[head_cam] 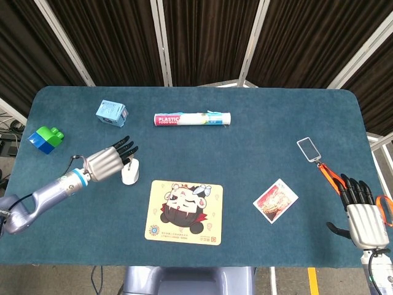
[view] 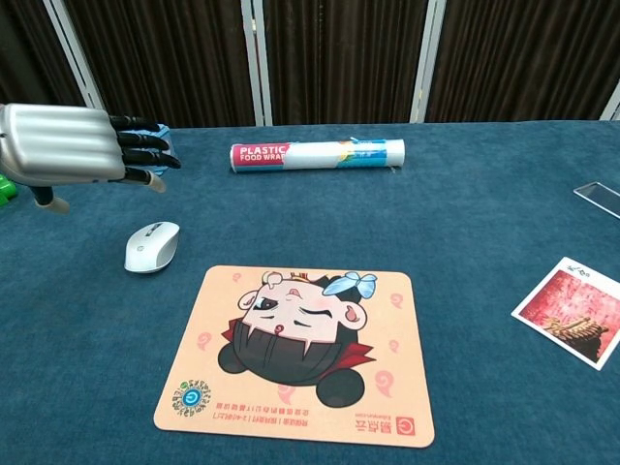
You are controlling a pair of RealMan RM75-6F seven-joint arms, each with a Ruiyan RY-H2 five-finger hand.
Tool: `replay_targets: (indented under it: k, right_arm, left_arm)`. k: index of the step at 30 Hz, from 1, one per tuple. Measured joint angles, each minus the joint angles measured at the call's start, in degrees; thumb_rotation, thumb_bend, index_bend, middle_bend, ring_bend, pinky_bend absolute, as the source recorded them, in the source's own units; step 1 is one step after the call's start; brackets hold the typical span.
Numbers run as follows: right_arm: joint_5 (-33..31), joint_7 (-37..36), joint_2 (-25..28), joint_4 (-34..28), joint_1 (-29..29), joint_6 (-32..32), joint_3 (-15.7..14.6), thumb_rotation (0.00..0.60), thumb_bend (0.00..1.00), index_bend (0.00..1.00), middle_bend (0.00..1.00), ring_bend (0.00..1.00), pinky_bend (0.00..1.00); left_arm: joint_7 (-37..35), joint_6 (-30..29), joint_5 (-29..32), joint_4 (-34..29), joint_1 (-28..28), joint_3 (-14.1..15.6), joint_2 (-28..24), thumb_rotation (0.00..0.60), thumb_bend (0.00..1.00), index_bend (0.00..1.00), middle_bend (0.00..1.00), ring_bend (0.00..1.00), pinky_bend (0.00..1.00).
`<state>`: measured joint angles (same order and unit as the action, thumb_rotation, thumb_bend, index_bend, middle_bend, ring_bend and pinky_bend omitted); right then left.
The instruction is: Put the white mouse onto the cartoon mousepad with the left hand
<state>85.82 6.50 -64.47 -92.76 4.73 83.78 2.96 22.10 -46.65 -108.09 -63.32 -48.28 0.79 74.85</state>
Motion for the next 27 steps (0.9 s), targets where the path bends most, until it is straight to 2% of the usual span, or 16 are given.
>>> replay_targets:
  k: [13, 27]
  right_arm:
    - [0.0, -0.4, 0.1, 0.0, 0.0, -0.1, 0.0, 0.6, 0.09, 0.0, 0.0, 0.0, 0.0]
    - [0.0, -0.4, 0.2, -0.1, 0.0, -0.2, 0.0, 0.6, 0.08, 0.0, 0.0, 0.0, 0.0]
  left_arm:
    - [-2.9, -0.6, 0.0, 6.3, -2.8, 2.9, 5.4, 0.6, 0.05, 0.14, 0.0, 0.0, 0.0]
    - [-1.3, 3.4, 0.4, 5.6, -6.3, 4.2, 7.1, 0.6, 0.05, 0.14, 0.0, 0.0, 0.0]
